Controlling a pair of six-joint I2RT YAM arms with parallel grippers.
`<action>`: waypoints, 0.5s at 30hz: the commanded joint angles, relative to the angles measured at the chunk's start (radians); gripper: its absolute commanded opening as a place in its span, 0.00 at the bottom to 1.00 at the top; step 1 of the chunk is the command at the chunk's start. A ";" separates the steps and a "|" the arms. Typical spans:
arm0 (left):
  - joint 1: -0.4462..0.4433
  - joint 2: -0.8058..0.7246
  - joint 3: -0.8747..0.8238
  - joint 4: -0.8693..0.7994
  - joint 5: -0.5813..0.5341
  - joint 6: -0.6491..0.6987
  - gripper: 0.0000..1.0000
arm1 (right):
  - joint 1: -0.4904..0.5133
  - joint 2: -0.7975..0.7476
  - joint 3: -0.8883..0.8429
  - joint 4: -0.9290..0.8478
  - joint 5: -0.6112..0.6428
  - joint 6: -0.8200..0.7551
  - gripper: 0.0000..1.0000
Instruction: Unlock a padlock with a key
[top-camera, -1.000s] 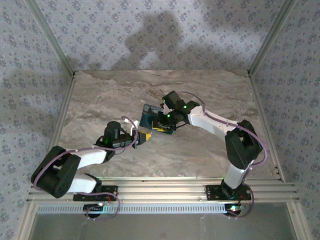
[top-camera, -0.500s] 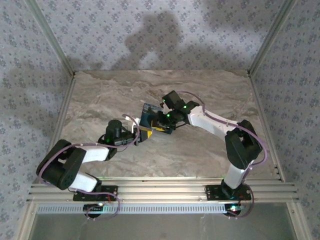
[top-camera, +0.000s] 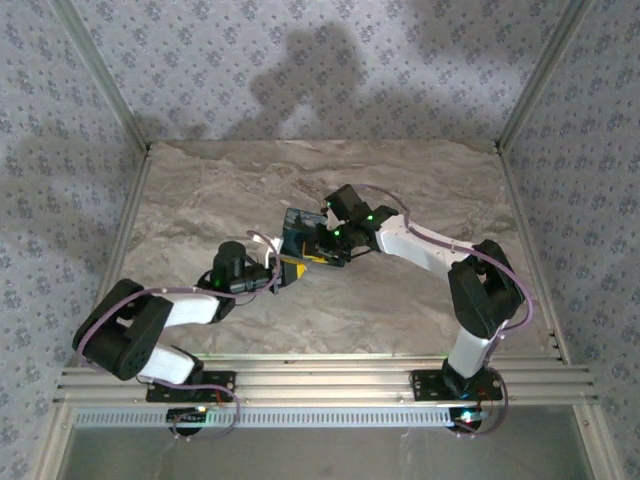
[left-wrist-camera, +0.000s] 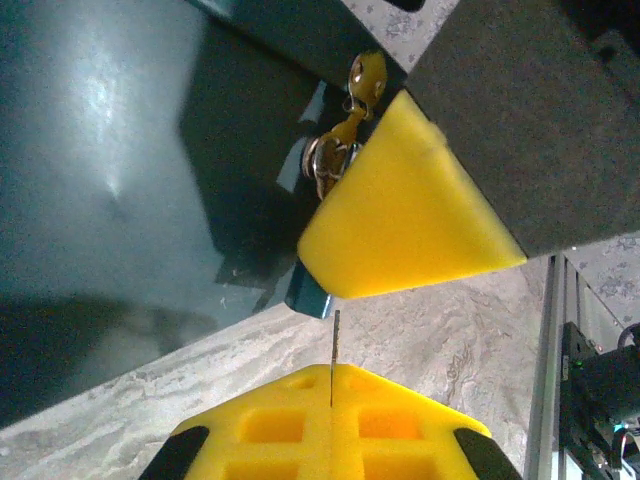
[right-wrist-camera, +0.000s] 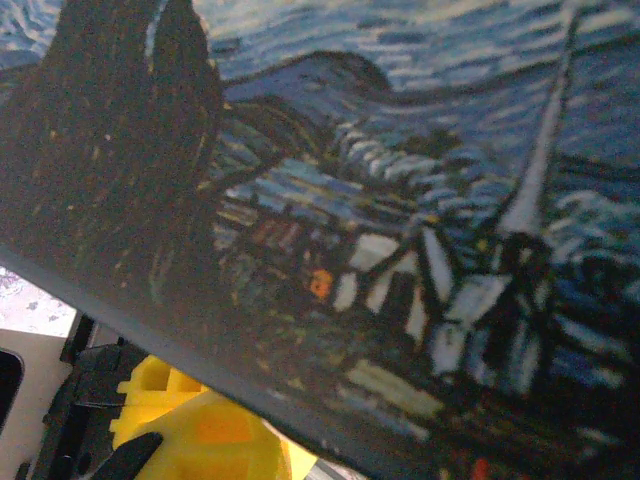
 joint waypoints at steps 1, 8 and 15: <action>-0.005 -0.030 -0.016 0.047 -0.022 0.002 0.00 | -0.003 -0.021 0.001 0.030 -0.015 0.009 0.00; -0.005 -0.056 -0.030 0.032 -0.075 0.004 0.00 | -0.005 -0.030 0.000 0.028 -0.013 0.010 0.00; -0.005 -0.054 -0.051 0.095 -0.113 -0.027 0.00 | -0.008 -0.033 0.005 0.027 -0.021 0.012 0.00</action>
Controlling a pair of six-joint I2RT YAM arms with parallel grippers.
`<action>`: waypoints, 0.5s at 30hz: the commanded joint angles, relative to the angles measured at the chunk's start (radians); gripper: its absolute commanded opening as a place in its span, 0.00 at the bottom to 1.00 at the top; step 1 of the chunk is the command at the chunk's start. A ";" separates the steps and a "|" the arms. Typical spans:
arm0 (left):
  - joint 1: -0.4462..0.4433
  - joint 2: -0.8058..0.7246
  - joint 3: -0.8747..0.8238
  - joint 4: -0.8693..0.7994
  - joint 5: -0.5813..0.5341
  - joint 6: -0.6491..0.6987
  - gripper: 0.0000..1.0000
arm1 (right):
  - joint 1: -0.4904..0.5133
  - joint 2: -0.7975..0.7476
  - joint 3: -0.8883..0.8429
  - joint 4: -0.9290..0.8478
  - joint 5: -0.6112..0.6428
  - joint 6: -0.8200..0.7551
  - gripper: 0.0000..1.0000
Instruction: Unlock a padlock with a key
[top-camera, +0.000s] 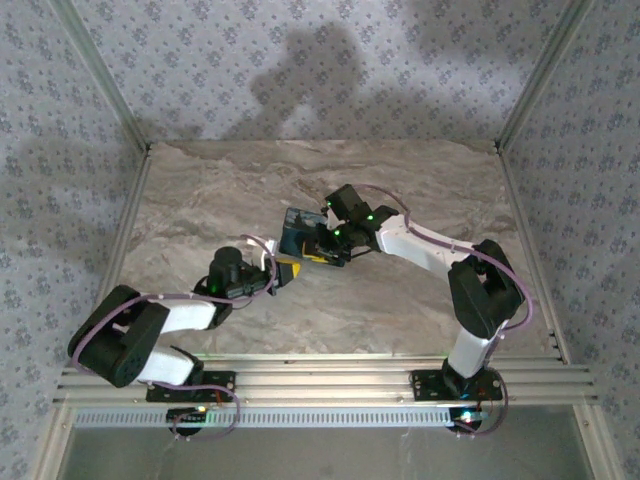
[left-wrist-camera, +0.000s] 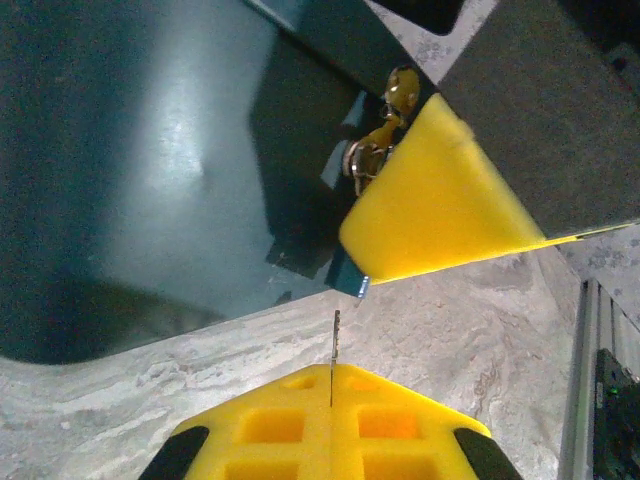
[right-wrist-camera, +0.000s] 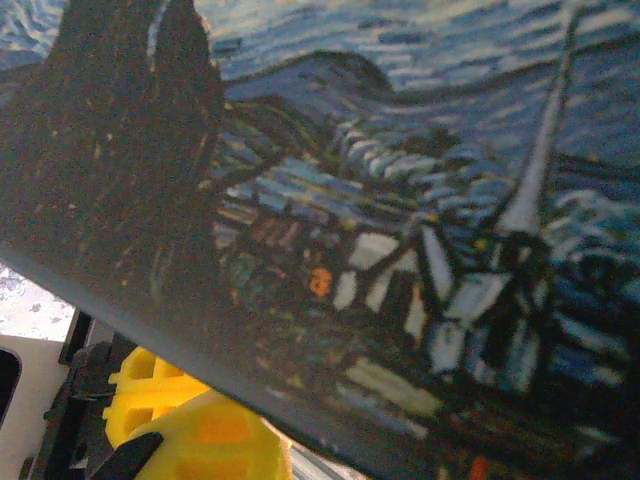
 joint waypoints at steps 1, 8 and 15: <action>-0.003 -0.012 -0.001 0.057 -0.024 -0.012 0.00 | -0.008 -0.035 0.004 0.020 -0.021 0.009 0.00; -0.003 -0.012 -0.010 0.109 -0.015 -0.029 0.00 | -0.007 -0.033 0.004 0.025 -0.022 0.012 0.00; -0.003 -0.006 -0.010 0.127 -0.003 -0.036 0.00 | -0.007 -0.033 0.005 0.041 -0.035 0.026 0.00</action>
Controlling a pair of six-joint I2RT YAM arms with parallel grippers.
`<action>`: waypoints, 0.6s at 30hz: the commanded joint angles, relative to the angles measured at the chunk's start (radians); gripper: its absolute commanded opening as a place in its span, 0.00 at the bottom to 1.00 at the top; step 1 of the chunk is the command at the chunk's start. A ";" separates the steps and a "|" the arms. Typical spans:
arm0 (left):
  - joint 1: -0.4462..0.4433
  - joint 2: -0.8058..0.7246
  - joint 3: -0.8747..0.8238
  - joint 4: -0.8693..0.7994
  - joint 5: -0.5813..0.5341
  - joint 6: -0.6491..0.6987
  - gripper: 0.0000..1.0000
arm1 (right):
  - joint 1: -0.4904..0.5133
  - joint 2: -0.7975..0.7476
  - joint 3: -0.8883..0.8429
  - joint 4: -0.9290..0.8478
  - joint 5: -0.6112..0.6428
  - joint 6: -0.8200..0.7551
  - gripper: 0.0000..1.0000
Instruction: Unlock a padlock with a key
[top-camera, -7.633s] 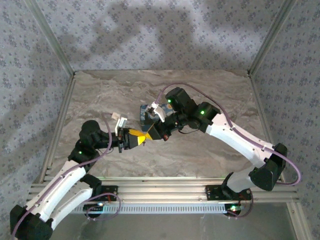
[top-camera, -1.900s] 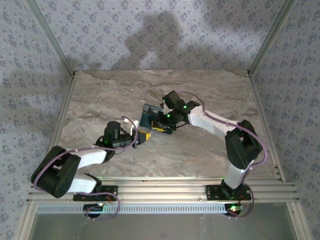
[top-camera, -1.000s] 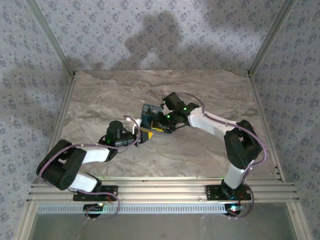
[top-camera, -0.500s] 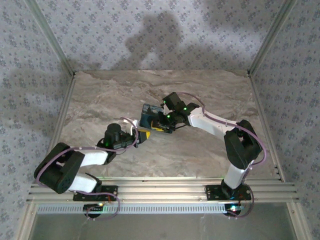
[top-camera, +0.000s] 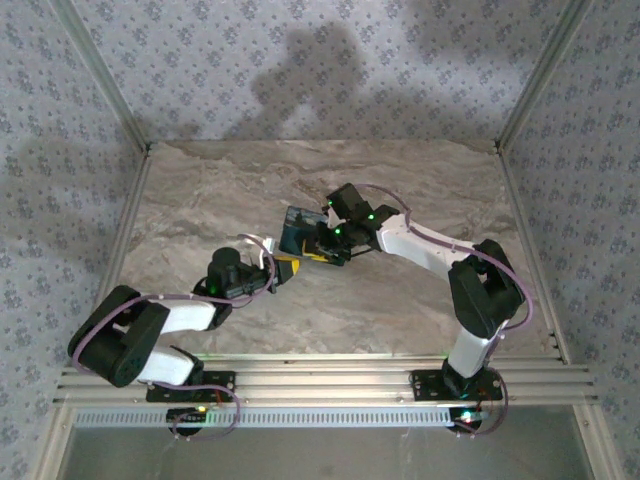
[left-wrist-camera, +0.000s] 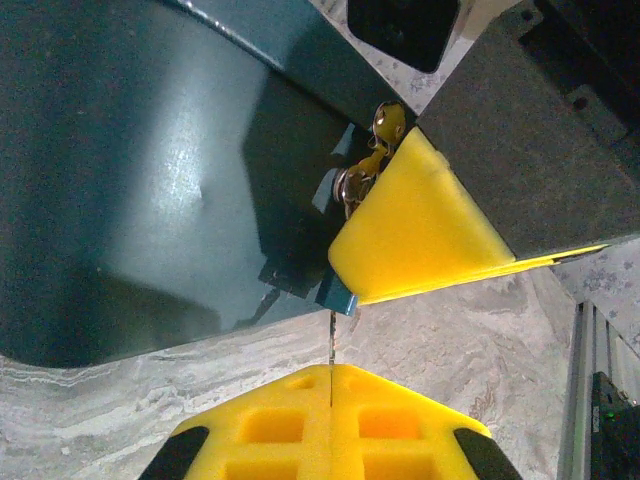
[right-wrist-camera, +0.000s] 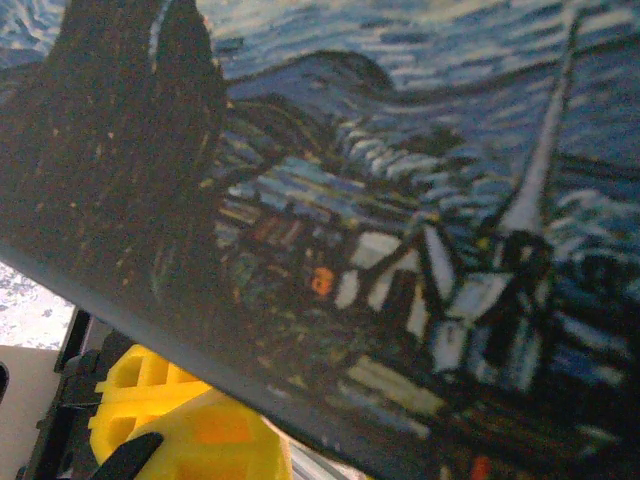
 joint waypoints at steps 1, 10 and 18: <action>-0.002 -0.005 -0.004 0.062 0.008 -0.008 0.00 | -0.004 -0.036 0.006 0.028 -0.026 0.007 0.00; -0.003 -0.001 -0.034 0.108 0.014 -0.019 0.00 | -0.018 -0.050 -0.002 0.028 -0.026 0.009 0.00; -0.002 0.005 -0.025 0.126 0.016 -0.031 0.00 | -0.018 -0.051 0.001 0.030 -0.032 0.011 0.00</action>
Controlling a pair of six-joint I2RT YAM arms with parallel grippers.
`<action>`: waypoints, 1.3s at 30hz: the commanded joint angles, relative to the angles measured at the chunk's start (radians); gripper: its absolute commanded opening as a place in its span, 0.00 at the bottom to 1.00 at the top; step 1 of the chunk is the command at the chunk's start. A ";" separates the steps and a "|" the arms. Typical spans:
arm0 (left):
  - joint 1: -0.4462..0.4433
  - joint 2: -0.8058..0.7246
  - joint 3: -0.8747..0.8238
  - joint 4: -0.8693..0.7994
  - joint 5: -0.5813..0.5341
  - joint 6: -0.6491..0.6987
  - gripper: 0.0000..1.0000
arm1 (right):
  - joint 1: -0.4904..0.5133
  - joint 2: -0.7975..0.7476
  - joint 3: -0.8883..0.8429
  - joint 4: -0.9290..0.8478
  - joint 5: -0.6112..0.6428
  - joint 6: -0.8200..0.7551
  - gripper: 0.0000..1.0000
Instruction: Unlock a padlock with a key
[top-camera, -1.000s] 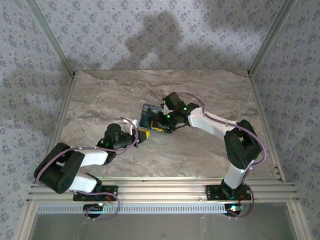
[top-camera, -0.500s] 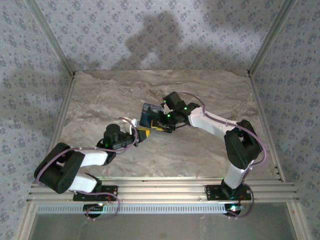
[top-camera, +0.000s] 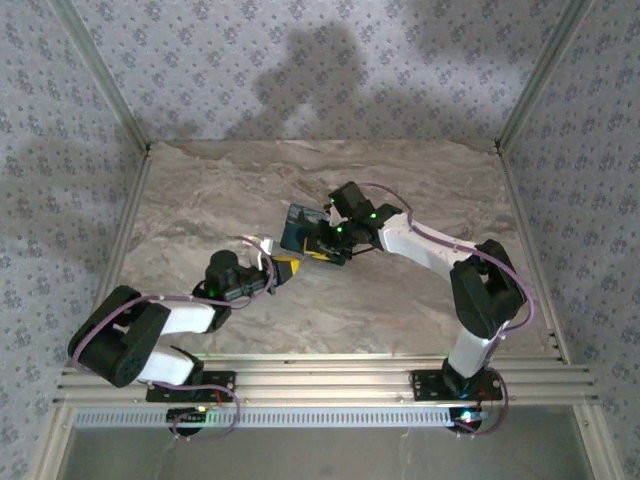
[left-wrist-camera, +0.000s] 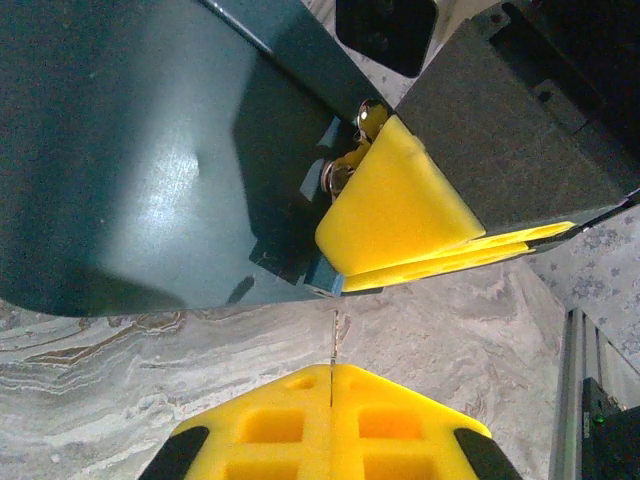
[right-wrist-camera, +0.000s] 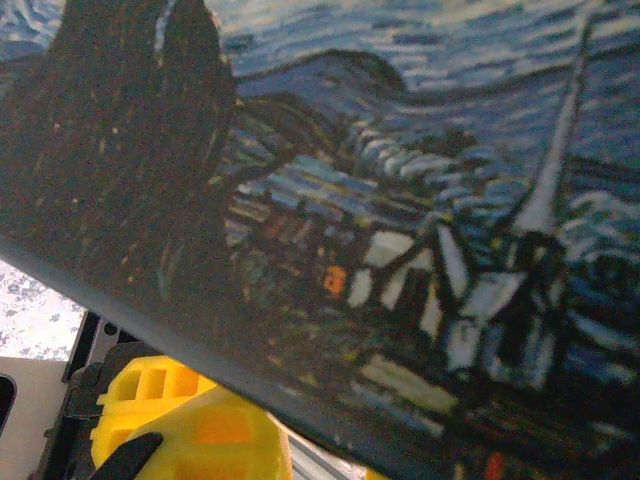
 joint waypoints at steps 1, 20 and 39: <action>-0.003 0.007 0.003 0.062 0.016 -0.013 0.00 | -0.002 -0.044 0.002 0.029 -0.029 0.009 0.00; -0.002 0.068 0.023 0.147 0.023 -0.046 0.00 | 0.008 -0.042 0.005 0.034 -0.042 0.019 0.00; -0.002 0.140 0.031 0.251 0.009 -0.079 0.00 | 0.023 -0.044 0.011 0.046 -0.063 0.034 0.00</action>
